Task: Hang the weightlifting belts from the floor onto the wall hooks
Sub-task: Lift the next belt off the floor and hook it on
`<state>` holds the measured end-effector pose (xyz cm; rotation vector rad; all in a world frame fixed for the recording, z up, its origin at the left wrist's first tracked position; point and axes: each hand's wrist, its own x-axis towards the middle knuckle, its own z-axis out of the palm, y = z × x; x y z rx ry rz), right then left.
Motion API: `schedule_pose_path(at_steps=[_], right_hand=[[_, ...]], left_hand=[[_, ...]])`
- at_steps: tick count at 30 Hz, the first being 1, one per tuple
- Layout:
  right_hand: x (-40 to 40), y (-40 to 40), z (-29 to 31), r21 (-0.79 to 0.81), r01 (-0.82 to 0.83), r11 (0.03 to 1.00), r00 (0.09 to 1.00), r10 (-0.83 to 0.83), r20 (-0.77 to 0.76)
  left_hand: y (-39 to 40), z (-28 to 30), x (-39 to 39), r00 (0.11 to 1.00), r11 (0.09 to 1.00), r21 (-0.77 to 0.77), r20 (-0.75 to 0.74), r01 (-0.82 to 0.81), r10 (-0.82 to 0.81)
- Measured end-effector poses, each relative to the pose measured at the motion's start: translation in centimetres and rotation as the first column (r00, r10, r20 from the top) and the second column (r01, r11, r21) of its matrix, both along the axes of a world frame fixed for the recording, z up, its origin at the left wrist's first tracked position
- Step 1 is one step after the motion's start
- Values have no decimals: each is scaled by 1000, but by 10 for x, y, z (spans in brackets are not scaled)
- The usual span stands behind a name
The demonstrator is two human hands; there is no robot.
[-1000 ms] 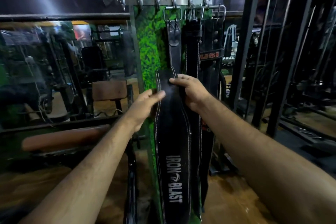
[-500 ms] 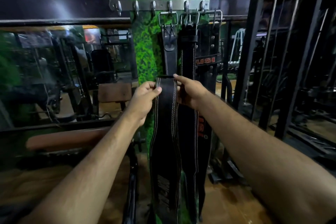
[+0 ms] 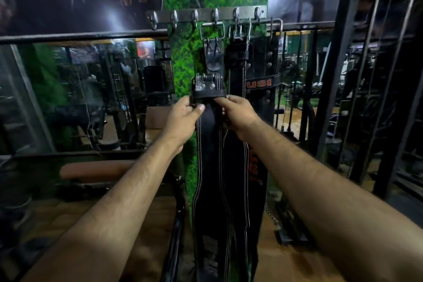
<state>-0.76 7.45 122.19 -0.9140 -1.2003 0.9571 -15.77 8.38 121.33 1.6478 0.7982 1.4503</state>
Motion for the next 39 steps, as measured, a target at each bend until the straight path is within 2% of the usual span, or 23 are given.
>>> schedule_pose_path(at_steps=[2, 4, 8, 10, 15, 17, 20, 24, 27, 32, 34, 36, 37, 38, 39], right_hand=[[0, 1, 8, 102, 49, 994, 995, -58, 84], [1, 1, 16, 162, 23, 986, 984, -51, 169], [7, -2, 38, 79, -166, 983, 958, 142, 251], [6, 0, 44, 53, -175, 983, 972, 164, 168], [-12, 19, 40, 176, 126, 976, 989, -137, 51], [-19, 24, 46, 247, 170, 954, 985, -165, -40], [-26, 28, 65, 325, 253, 911, 960, -193, -204], [-23, 32, 82, 361, 336, 870, 929, -244, -278], [-17, 41, 80, 334, 412, 848, 897, -314, -311], [-17, 46, 58, 286, 427, 858, 882, -327, -338], [-18, 43, 55, 278, 415, 866, 883, -309, -354], [-17, 43, 59, 275, 384, 882, 891, -275, -361], [-18, 42, 61, 277, 358, 892, 900, -250, -357], [-19, 40, 63, 297, 333, 895, 912, -226, -342], [-22, 39, 63, 323, 303, 897, 926, -197, -323]], left_hand=[[1, 1, 0, 1000, 1000, -9, 9, 20, -20], [4, 6, -2, 1000, 1000, -7, -5, 8, -8], [11, 19, -6, 1000, 999, 40, 7, -22, 22], [12, 25, -4, 999, 998, 63, 31, -18, 16], [19, 31, 3, 995, 996, 67, 80, -58, 52], [19, 29, 7, 990, 993, 66, 108, -97, 90], [12, 15, 20, 992, 998, 62, 121, 21, -28], [6, -10, 29, 993, 1000, 24, 119, 14, -17], [1, -40, 29, 998, 998, -27, 6, 56, -56], [17, -79, 7, 978, 982, -178, -188, 56, -90], [20, -83, -6, 928, 961, -270, -340, 60, -154], [27, -74, -17, 807, 954, -292, -547, 66, -223], [31, -63, -20, 780, 956, -284, -580, 76, -235], [36, -48, -22, 800, 959, -266, -553, 95, -233], [39, -32, -22, 857, 962, -253, -468, 105, -217]])
